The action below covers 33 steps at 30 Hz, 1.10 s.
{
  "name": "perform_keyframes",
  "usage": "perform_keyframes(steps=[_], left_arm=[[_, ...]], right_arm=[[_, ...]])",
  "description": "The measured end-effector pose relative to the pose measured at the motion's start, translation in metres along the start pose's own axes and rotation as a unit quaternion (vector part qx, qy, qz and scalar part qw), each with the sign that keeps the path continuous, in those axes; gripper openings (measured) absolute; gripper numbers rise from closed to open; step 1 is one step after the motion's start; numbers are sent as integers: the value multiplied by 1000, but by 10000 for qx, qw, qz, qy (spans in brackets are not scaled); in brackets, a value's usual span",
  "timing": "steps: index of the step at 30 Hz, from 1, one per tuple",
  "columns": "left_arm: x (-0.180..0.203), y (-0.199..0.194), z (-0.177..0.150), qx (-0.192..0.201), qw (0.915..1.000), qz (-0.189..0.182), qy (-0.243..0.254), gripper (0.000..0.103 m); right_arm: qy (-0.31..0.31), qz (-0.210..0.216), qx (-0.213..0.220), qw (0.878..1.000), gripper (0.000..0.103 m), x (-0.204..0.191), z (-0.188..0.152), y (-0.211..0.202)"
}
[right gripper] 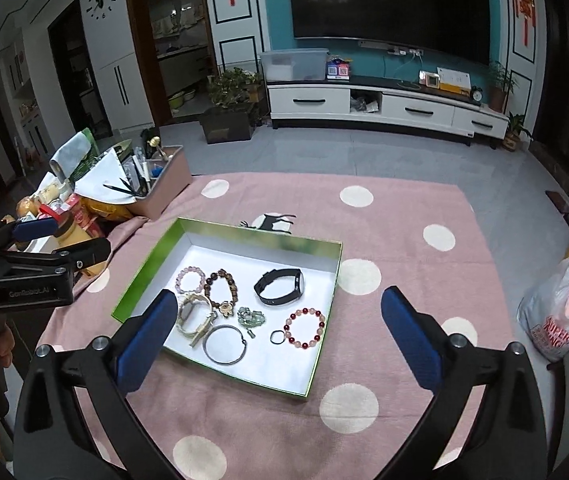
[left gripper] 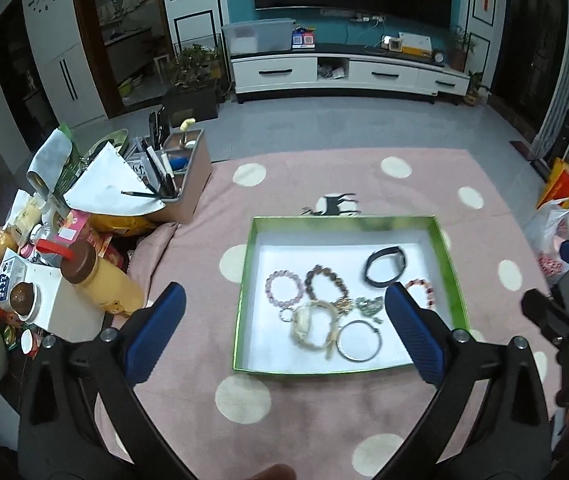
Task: Organize jewelry
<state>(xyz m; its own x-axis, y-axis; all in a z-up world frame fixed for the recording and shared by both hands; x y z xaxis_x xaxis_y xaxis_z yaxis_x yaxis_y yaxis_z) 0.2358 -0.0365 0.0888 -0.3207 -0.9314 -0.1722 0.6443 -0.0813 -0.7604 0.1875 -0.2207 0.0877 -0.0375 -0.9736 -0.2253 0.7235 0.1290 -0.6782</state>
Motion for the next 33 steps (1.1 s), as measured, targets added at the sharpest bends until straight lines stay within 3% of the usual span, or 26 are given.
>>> perform_keyframes(steps=[9,33], left_arm=[[-1,-24,19,162,9998,56,-34,101],[-10,41,14,-313,9993,190,-68,101]], right_arm=[[52,102,-30,9999,102,-10,17,-12],[153,-215,-376,9989,102,2,8,47]])
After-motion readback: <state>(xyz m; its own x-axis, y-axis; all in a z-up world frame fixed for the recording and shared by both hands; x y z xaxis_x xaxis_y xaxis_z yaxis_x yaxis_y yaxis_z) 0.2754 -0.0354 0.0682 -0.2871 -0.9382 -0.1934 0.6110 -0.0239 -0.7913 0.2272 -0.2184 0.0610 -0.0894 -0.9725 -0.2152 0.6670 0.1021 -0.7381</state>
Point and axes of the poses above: each gripper's, at about its wrist camera, not at the fingertips, and y roughly the way its jaws point, x to its right, z to its top, the point moved 8 cm from there along y, roughly the way its jaws point, and after that the axes turned 12 degrees about y, right-handed, at the moved point
